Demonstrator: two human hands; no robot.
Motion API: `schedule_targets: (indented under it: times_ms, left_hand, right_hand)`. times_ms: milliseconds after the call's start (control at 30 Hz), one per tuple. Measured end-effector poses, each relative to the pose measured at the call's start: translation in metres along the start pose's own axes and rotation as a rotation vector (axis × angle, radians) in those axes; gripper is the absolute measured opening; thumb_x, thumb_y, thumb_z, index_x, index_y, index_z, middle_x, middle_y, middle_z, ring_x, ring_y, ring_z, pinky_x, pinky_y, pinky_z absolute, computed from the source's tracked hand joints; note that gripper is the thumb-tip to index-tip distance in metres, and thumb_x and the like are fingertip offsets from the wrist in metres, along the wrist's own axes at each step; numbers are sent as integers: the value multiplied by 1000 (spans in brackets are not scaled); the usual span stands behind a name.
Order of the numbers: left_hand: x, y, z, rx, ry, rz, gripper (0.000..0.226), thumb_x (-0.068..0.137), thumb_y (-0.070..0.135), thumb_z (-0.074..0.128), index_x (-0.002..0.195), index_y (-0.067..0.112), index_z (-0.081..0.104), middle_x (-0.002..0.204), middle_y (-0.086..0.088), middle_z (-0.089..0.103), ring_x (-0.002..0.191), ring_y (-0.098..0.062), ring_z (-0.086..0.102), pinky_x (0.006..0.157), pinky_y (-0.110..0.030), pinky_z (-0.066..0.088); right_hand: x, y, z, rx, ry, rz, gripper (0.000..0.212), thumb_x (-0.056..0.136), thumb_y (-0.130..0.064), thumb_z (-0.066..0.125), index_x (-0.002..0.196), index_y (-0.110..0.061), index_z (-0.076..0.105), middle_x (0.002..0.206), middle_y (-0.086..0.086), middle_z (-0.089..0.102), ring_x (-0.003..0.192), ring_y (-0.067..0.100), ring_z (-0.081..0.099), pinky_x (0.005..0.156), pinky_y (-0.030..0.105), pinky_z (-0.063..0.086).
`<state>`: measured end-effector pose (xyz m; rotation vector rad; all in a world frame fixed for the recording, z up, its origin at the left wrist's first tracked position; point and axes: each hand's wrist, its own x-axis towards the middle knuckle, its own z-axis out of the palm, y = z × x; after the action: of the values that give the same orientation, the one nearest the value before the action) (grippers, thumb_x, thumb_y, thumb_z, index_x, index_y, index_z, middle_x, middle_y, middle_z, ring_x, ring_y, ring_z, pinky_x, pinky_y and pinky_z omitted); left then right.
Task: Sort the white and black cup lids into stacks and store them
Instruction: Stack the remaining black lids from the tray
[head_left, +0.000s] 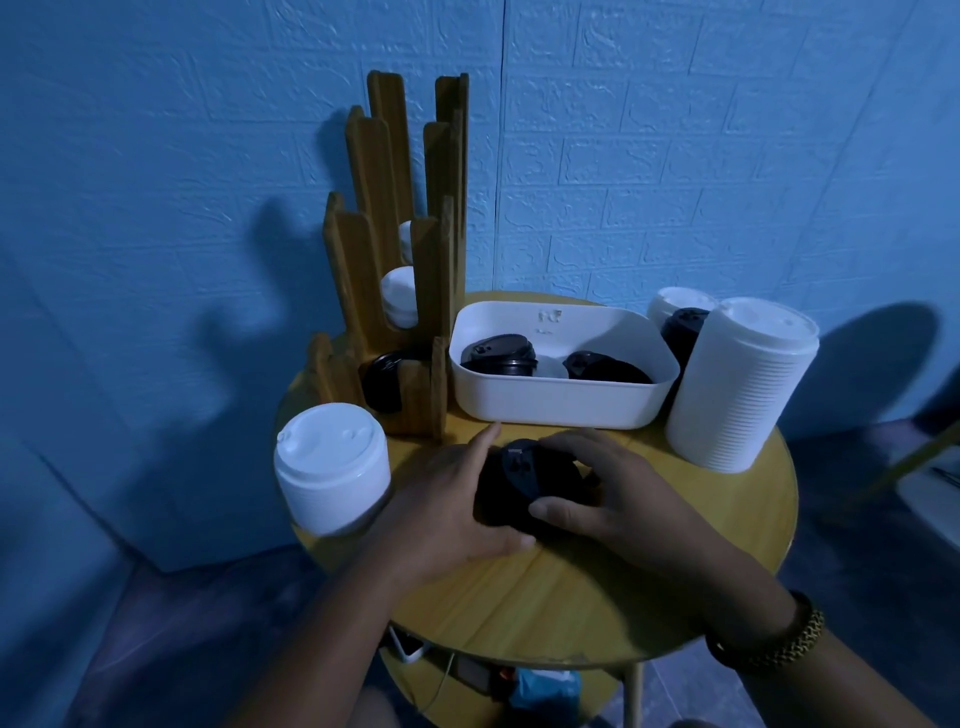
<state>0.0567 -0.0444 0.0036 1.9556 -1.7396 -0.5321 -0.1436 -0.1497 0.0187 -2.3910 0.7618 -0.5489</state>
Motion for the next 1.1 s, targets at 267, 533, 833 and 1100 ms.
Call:
schedule_targets:
  times_ms: [267, 533, 833, 1100]
  left_hand:
    - [1, 2, 1, 8, 15, 37, 105, 81, 64, 73, 159, 46, 6, 163, 20, 22, 146, -5, 24, 111, -31, 33]
    - [0, 6, -2, 40, 35, 29, 82, 87, 62, 67, 154, 44, 24, 155, 18, 35, 132, -3, 36, 96, -26, 38]
    - [-4, 12, -5, 66, 19, -48, 92, 83, 69, 67, 157, 43, 18, 160, 15, 28, 144, -13, 32, 107, -34, 37]
    - [-3, 13, -4, 10, 54, -74, 87, 86, 64, 67, 156, 44, 19, 159, 15, 31, 143, -14, 33, 106, -33, 36]
  right_hand:
    - [5, 5, -1, -83, -72, -17, 77, 78, -64, 69, 143, -29, 49, 140, -19, 43, 119, -4, 43, 94, 14, 43]
    - [21, -9, -3, -206, 74, -110, 46, 93, -55, 57, 131, -28, 60, 129, -10, 55, 113, 4, 50, 93, 24, 46]
    - [94, -31, -22, -370, 210, -23, 35, 101, -27, 51, 135, -28, 57, 130, -3, 63, 126, 22, 48, 99, 43, 40]
    - [96, -30, -30, -32, 132, -25, 13, 96, -13, 62, 98, -26, 67, 91, -21, 64, 86, -7, 58, 73, 16, 41]
